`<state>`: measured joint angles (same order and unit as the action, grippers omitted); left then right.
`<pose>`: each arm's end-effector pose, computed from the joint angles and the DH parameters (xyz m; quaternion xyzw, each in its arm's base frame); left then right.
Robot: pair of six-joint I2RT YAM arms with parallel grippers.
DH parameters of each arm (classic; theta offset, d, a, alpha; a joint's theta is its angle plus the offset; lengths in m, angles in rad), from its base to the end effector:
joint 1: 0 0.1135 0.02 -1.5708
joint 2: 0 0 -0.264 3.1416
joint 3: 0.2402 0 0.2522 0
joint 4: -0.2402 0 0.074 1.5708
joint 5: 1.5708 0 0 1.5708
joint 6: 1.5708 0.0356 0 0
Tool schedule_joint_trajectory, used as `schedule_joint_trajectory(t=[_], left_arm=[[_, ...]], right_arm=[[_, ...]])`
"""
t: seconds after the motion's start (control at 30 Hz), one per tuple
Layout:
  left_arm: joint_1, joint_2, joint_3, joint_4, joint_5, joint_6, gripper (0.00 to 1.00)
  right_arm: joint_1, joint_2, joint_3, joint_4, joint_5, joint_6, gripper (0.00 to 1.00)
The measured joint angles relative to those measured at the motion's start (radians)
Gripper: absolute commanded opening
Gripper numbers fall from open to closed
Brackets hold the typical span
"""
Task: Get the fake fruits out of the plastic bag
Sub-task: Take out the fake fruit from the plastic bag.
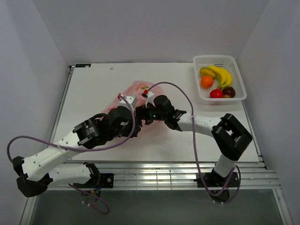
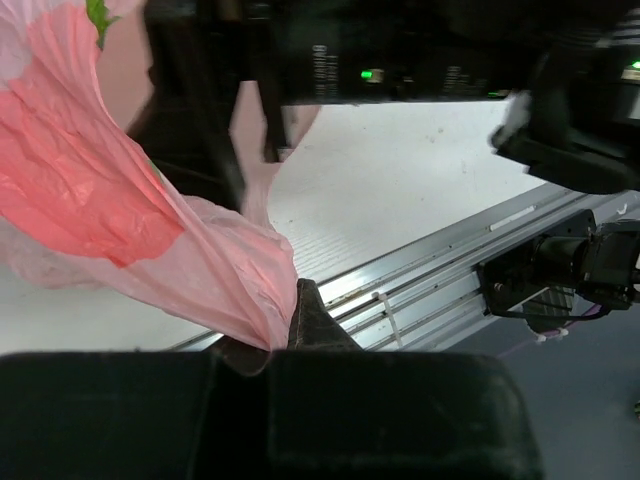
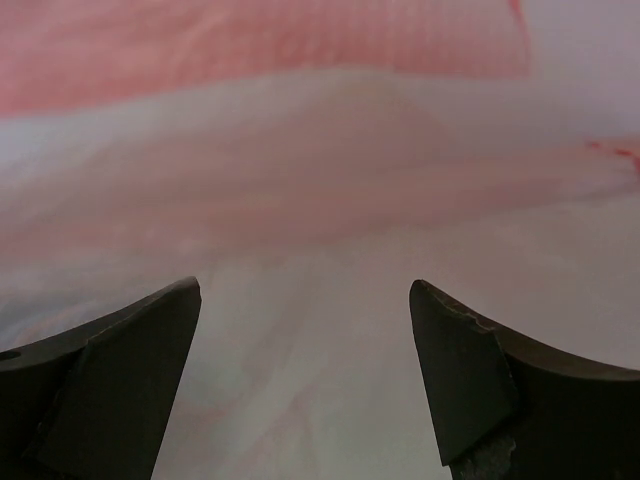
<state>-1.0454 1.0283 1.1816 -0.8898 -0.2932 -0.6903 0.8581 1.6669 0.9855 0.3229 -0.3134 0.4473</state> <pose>0.1076 -0.1650 0.3637 0.1015 0.9007 -0.2195 0.3610 0.2365 0.2904 0.2307 -0.2526 0.7766 0.4437 0.3692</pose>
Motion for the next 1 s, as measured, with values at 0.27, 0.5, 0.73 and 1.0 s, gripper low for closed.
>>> schedule_joint_trajectory(t=[0.27,0.5,0.73,1.0], left_arm=[[0.001,-0.005,0.016,0.003,0.032,0.021,0.0],[0.002,0.0,0.016,0.013,0.067,0.027,0.0],[0.002,0.029,0.016,0.03,0.08,0.047,0.0],[0.002,0.034,0.016,0.03,0.081,0.054,0.0]], right_arm=[[0.083,0.19,0.145,0.029,0.131,0.043,0.9],[0.131,0.285,0.244,0.062,0.235,0.053,0.9],[0.164,0.385,0.261,0.091,0.261,0.04,0.9],[0.245,0.452,0.285,0.092,0.287,-0.032,0.91]])
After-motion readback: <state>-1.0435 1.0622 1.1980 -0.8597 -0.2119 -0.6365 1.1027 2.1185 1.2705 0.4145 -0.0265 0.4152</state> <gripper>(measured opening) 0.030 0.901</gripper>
